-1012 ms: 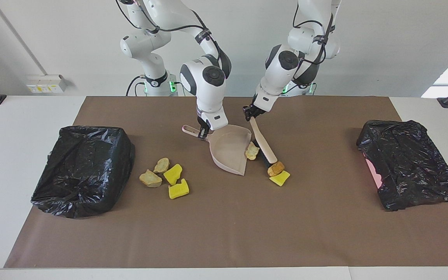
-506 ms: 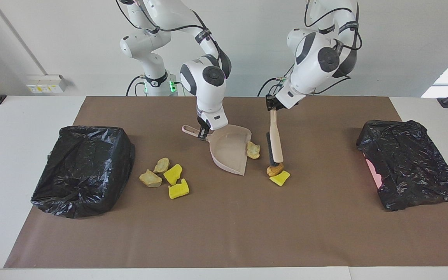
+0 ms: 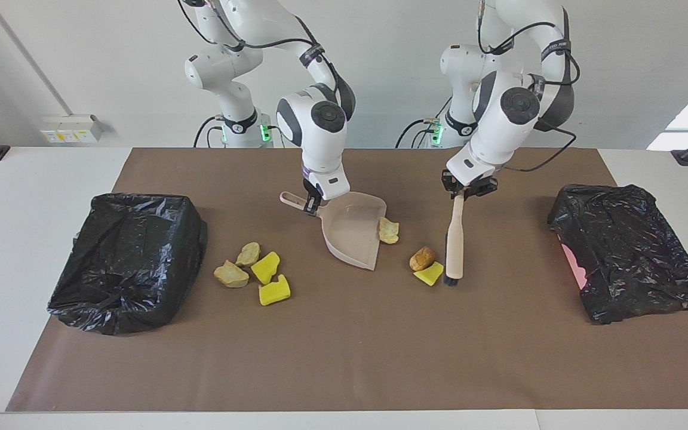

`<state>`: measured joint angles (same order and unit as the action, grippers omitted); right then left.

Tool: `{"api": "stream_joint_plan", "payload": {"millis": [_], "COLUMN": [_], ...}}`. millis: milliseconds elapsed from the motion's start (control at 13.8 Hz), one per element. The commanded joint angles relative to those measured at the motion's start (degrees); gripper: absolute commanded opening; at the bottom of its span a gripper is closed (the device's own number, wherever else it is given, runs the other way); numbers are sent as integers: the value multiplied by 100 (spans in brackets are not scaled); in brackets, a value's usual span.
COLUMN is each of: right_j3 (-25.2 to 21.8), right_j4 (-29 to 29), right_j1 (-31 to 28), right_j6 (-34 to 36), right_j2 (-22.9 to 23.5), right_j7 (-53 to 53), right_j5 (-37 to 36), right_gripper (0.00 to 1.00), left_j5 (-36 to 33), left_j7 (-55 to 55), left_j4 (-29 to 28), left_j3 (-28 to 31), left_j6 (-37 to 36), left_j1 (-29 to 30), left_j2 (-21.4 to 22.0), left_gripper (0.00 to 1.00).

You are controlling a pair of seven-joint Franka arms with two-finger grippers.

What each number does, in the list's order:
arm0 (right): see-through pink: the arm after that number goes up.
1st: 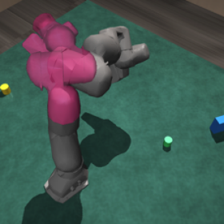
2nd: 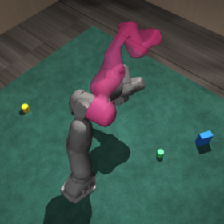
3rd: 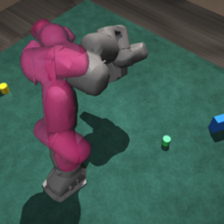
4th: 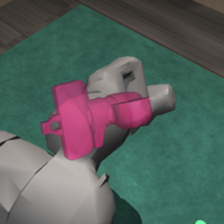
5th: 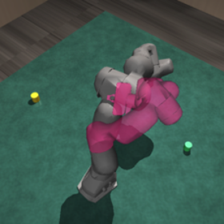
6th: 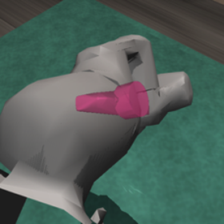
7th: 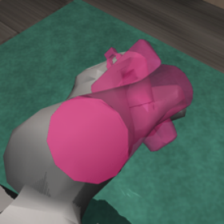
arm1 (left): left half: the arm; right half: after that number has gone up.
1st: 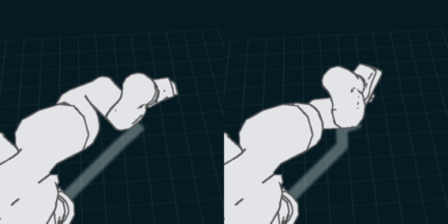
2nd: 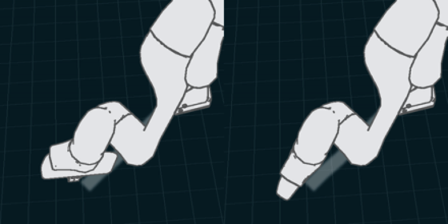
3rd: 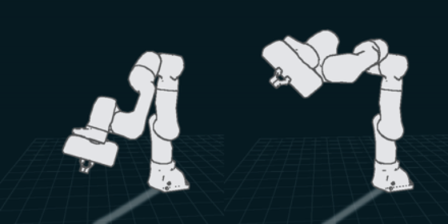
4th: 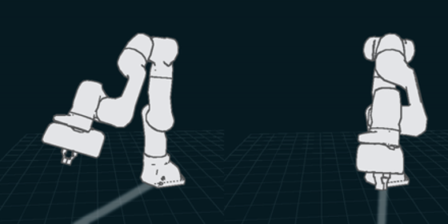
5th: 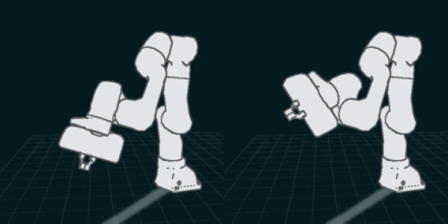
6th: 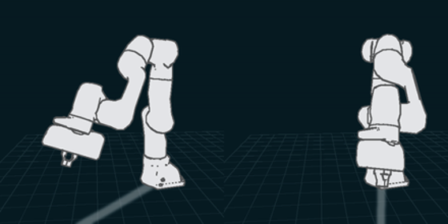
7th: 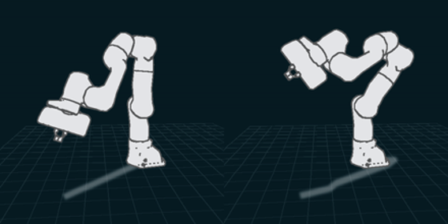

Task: Sweep and dump trash in bin
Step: 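Sweep the yellow sponge pieces into the dustpan with the left gripper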

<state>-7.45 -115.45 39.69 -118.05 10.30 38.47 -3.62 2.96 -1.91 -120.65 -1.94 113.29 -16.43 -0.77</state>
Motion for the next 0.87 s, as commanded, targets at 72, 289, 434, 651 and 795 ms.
{"api": "stream_joint_plan", "payload": {"millis": [72,289,434,651,795], "right_j3": [-2,-2,-2,-2,-2], "right_j4": [-65,-65,-65,-65,-65], "right_j1": [4,4,4,4,4], "right_j6": [-157,-157,-157,-157,-157], "right_j2": [-2,-2,-2,-2,-2], "right_j7": [-226,-226,-226,-226,-226], "right_j5": [-95,-95,-95,-95,-95], "right_gripper": [0,0,0,0,0], "left_j5": [-312,-392,-392,-288,150], "left_j7": [-477,-468,-381,-21,234], "left_j4": [-292,-643,-827,-1232,-1312], "left_j3": [-61,-70,-96,-114,-114], "left_j6": [438,571,518,501,509], "left_j1": [254,193,114,-412,-851], "left_j2": [7,156,296,586,666], "left_gripper": [0,0,0,0,0]}}
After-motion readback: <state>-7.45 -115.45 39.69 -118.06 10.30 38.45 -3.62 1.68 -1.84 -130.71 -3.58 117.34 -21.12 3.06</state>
